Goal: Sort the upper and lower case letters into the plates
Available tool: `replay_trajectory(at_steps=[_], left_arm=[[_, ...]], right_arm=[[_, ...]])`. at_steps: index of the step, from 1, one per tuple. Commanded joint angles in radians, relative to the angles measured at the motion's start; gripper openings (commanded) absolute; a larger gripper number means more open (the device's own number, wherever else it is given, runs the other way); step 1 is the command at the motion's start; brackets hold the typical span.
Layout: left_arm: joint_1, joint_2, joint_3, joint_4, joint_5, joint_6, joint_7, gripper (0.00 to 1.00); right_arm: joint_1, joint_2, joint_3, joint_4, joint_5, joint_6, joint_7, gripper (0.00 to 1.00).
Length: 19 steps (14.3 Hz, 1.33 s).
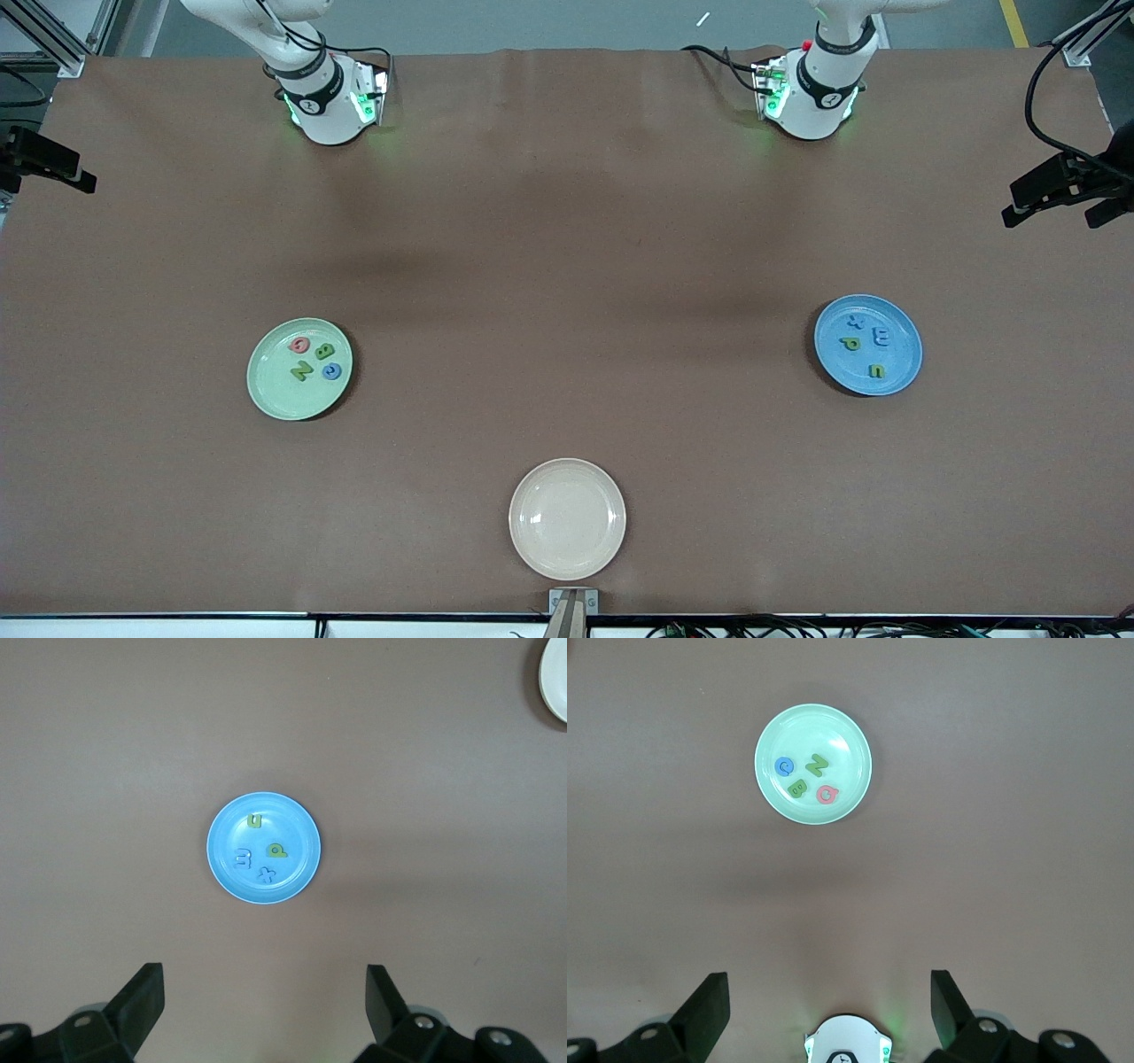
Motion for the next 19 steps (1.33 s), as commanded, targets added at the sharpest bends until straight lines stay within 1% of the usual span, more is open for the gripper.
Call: replay_trajectory(at_steps=[1, 4, 5, 6, 12, 14, 19], left_arm=[[-0.007, 0.002, 0.006, 0.017, 0.014, -0.001, 0.020, 1.00], [-0.007, 0.001, 0.004, 0.020, 0.015, -0.001, 0.020, 1.00], [-0.009, 0.001, 0.004, 0.020, 0.017, -0.001, 0.020, 1.00], [-0.010, -0.001, 0.003, 0.020, 0.017, -0.001, 0.020, 1.00], [-0.010, -0.004, 0.003, 0.020, 0.012, -0.001, 0.020, 1.00], [-0.009, -0.004, 0.003, 0.020, 0.014, 0.001, 0.020, 1.00], [-0.009, -0.004, 0.003, 0.020, 0.015, 0.005, 0.020, 1.00]], right_arm=[[0.007, -0.038, 0.008, -0.045, -0.010, 0.033, -0.010, 1.00], [0.000, -0.038, 0.020, -0.047, -0.007, 0.044, -0.010, 1.00], [-0.003, -0.038, 0.037, -0.047, -0.007, 0.048, -0.010, 1.00], [-0.004, -0.038, 0.040, -0.047, -0.007, 0.056, -0.010, 1.00], [-0.004, -0.038, 0.038, -0.045, -0.010, 0.117, -0.012, 1.00], [-0.004, -0.039, 0.038, -0.047, -0.016, 0.119, -0.013, 1.00], [-0.003, -0.065, 0.038, -0.085, -0.039, 0.128, -0.013, 1.00]])
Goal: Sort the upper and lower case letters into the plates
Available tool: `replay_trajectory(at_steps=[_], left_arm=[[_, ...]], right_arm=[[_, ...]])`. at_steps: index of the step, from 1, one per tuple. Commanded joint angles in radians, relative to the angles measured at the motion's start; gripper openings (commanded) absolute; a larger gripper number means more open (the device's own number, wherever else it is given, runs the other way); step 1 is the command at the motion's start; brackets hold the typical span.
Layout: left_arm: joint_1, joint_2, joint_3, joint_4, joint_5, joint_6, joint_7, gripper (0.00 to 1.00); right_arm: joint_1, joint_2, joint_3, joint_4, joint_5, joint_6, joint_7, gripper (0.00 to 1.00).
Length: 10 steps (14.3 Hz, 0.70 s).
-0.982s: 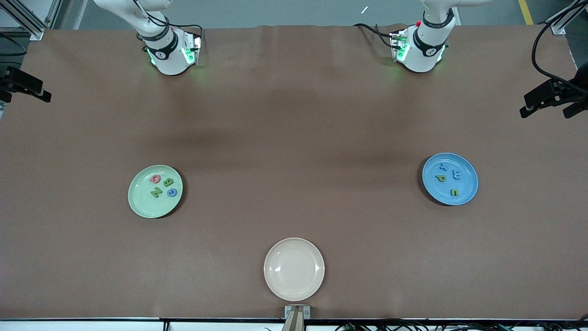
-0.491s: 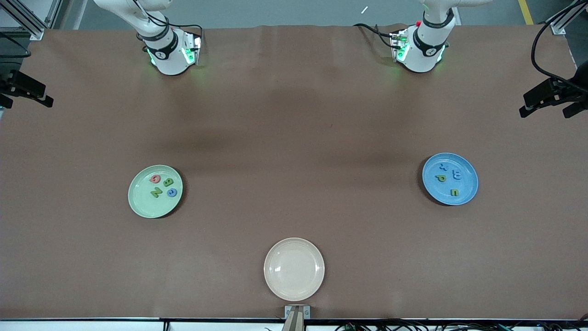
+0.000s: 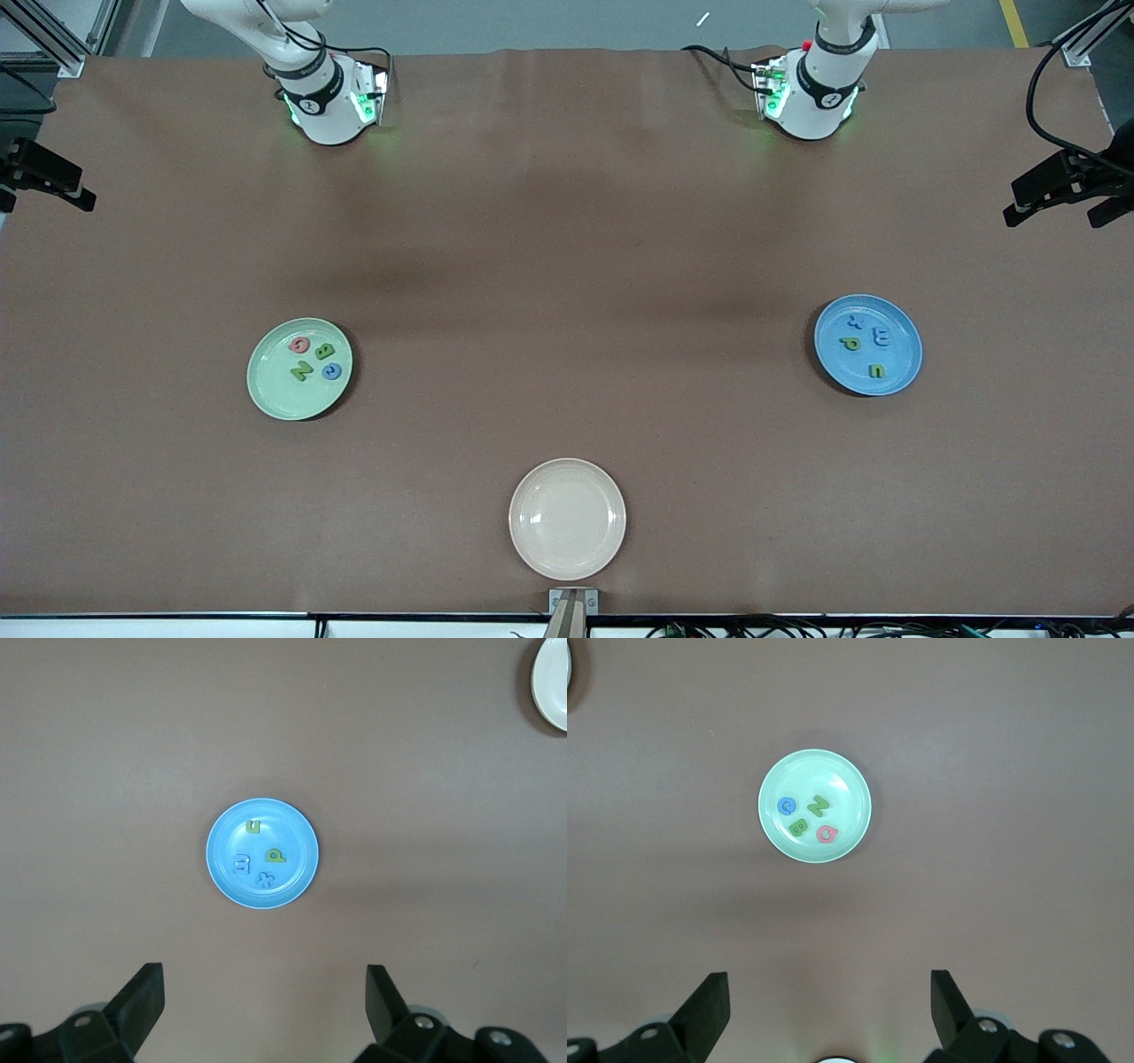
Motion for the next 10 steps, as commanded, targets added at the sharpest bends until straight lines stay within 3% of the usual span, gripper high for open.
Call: replay_trajectory(at_steps=[1, 10], left_arm=[[-0.004, -0.004, 0.002, 0.008, 0.014, 0.001, 0.020, 1.00], [-0.004, -0.005, 0.002, 0.008, 0.012, 0.000, 0.020, 1.00]], right_arm=[[-0.003, -0.054, 0.006, -0.066, -0.025, 0.029, -0.013, 1.00], [0.000, -0.086, 0.006, -0.109, -0.027, 0.031, -0.016, 1.00]])
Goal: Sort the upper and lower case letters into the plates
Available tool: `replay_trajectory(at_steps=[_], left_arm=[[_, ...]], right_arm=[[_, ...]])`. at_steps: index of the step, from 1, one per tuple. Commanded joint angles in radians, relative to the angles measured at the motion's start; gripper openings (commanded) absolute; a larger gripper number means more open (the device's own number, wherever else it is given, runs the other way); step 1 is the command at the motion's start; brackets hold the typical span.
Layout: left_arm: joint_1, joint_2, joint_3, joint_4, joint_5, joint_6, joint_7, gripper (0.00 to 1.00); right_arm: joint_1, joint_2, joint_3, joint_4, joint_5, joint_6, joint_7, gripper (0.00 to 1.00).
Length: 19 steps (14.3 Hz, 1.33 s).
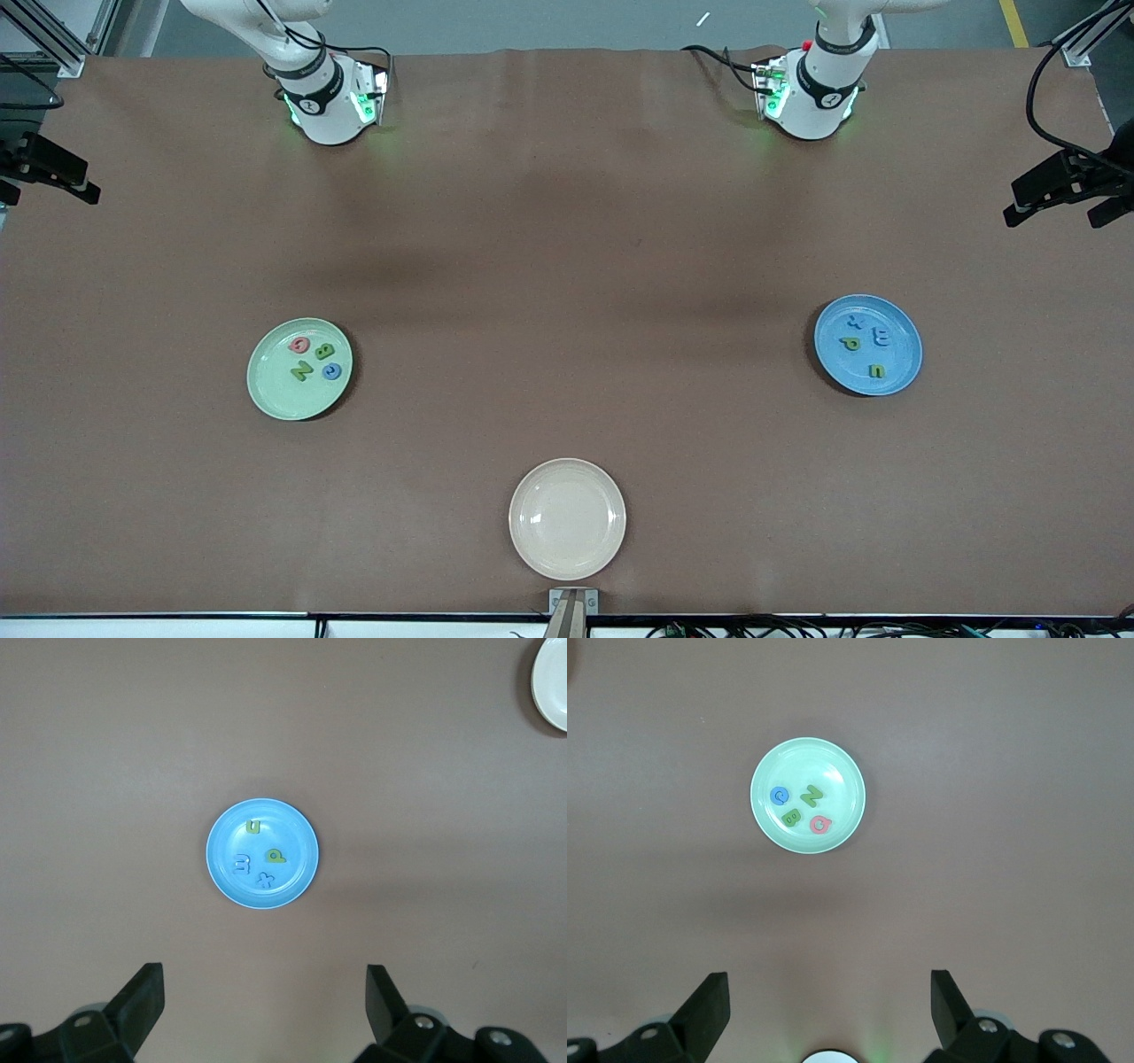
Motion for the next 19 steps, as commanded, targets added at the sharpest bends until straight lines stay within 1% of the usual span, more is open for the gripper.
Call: replay_trajectory(at_steps=[1, 9, 11, 19], left_arm=[[-0.004, -0.005, 0.002, 0.008, 0.012, 0.000, 0.020, 1.00], [-0.004, -0.005, 0.002, 0.008, 0.012, -0.003, 0.020, 1.00], [-0.004, -0.007, 0.002, 0.008, 0.012, -0.003, 0.020, 1.00], [-0.004, -0.008, -0.004, 0.006, 0.012, -0.007, 0.020, 1.00]], right_arm=[[0.000, -0.049, 0.006, -0.054, -0.011, 0.021, -0.008, 1.00], [0.000, -0.049, 0.004, -0.056, 0.004, 0.015, -0.005, 1.00], [-0.001, -0.049, 0.001, -0.056, 0.025, 0.012, -0.005, 1.00], [-0.001, -0.051, 0.001, -0.056, 0.025, 0.011, -0.005, 1.00]])
